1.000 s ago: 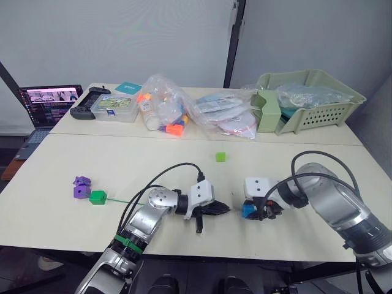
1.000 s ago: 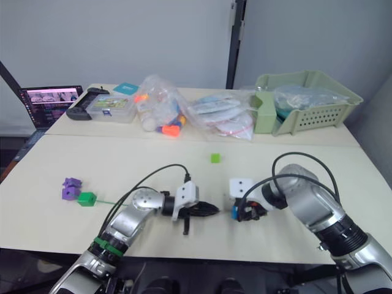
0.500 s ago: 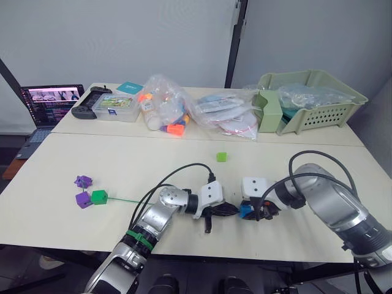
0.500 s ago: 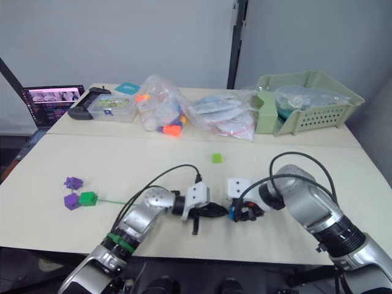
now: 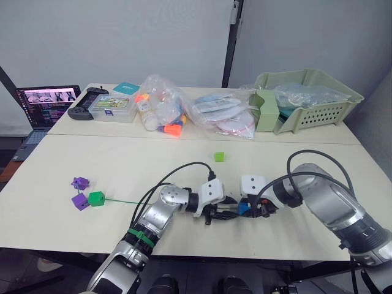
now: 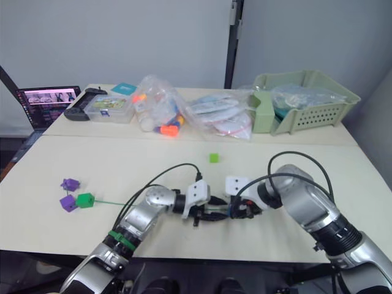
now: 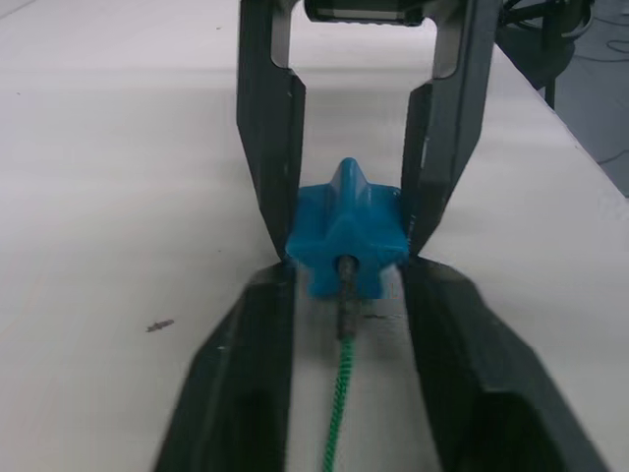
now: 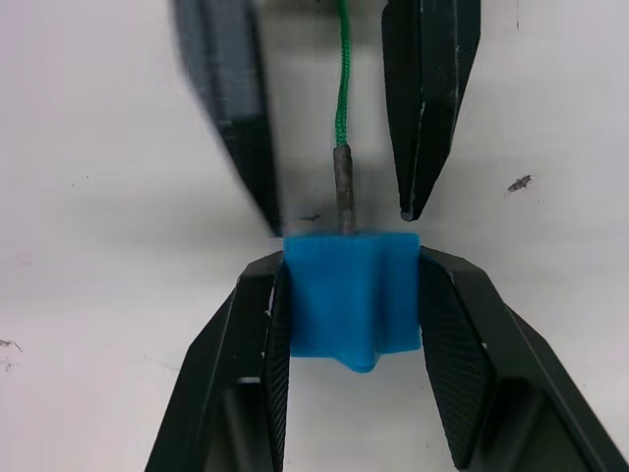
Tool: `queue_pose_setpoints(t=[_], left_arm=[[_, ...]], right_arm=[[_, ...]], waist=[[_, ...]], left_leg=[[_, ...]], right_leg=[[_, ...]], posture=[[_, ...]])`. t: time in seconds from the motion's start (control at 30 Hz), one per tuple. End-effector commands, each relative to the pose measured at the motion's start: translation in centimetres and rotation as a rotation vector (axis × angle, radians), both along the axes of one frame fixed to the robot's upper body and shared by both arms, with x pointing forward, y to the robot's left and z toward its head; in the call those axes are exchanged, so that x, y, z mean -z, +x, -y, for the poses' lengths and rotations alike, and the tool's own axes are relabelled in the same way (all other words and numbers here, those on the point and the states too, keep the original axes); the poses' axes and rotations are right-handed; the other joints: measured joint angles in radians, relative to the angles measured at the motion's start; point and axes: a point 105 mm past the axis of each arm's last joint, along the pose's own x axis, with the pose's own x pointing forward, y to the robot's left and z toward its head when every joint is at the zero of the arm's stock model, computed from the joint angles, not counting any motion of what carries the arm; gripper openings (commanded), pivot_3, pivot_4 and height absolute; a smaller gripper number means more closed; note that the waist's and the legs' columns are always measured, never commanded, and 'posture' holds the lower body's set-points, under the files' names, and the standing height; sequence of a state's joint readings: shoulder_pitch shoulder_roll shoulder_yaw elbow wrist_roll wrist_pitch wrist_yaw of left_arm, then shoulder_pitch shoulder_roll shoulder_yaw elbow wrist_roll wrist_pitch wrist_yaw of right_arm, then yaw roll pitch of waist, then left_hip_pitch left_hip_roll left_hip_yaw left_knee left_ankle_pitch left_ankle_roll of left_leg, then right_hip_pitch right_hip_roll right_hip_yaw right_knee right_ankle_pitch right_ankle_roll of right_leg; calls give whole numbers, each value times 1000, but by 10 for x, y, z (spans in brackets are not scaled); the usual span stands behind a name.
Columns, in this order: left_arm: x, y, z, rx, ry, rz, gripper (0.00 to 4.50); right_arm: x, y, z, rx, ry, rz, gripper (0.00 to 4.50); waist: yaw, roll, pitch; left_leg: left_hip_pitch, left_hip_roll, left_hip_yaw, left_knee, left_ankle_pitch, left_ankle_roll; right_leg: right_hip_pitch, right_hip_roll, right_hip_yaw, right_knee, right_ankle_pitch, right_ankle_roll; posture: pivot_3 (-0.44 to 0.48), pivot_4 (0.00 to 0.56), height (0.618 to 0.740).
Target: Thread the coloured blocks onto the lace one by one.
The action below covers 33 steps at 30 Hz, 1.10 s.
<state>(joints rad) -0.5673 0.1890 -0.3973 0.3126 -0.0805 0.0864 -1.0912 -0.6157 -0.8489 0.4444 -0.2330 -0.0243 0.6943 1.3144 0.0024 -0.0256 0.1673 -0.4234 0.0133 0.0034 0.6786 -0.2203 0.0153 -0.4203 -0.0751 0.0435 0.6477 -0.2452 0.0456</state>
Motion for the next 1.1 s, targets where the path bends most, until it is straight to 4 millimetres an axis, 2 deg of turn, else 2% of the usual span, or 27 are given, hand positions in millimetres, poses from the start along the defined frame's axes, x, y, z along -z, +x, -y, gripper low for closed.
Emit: queue_pose_setpoints(t=[0.03, 0.2, 0.33, 0.53, 0.67, 0.83, 0.9, 1.1], left_arm=[[-17, -1, -8, -1, -21, 51, 2988], [-23, 3, -29, -49, 8, 72, 2988], [-13, 8, -43, -78, 80, 90, 2988], [-5, 10, -40, -73, 90, 73, 2988], [-4, 8, -37, -52, 90, 57, 1827], [-5, 5, -39, -28, 83, 33, 146], [-5, 4, -39, -18, 77, 24, 0], [-4, 5, -28, -22, 57, 31, 0]], right_arm=[[-3, 1, -5, -34, 4, 12, 1346], [-3, 1, -8, -43, 5, 9, 1346], [-3, 2, -10, -44, 10, 10, 1346], [-2, 2, -12, -44, 19, 12, 1346], [-3, 2, -11, -39, 21, 15, 1346], [-3, 3, -11, -37, 22, 18, 1346], [-3, 3, -11, -37, 22, 18, 1346], [-2, 1, -14, -46, 24, 18, 1346]], waist=[[-1, 0, 0], [-6, 0, 0], [-6, 0, 0], [-5, 0, 0], [-5, 0, 0], [-5, 0, 0], [-6, 0, 0], [-5, 0, 0]], left_leg=[[0, 0, 0, 0, 0, 0], [0, 0, 0, 0, 0, 0], [0, 0, 0, 0, 0, 0], [0, 0, 0, 0, 0, 0], [0, 0, 0, 0, 0, 0], [0, 0, 0, 0, 0, 0], [0, 0, 0, 0, 0, 0], [0, 0, 0, 0, 0, 0]], right_leg=[[0, 0, 0, 0, 0, 0], [0, 0, 0, 0, 0, 0], [0, 0, 0, 0, 0, 0], [0, 0, 0, 0, 0, 0], [0, 0, 0, 0, 0, 0], [0, 0, 0, 0, 0, 0], [0, 0, 0, 0, 0, 0], [0, 0, 0, 0, 0, 0]], posture=[[0, 150, 740], [0, 150, 740], [0, 150, 740], [0, 150, 740], [0, 150, 740], [0, 150, 740], [0, 150, 740], [0, 150, 740]])
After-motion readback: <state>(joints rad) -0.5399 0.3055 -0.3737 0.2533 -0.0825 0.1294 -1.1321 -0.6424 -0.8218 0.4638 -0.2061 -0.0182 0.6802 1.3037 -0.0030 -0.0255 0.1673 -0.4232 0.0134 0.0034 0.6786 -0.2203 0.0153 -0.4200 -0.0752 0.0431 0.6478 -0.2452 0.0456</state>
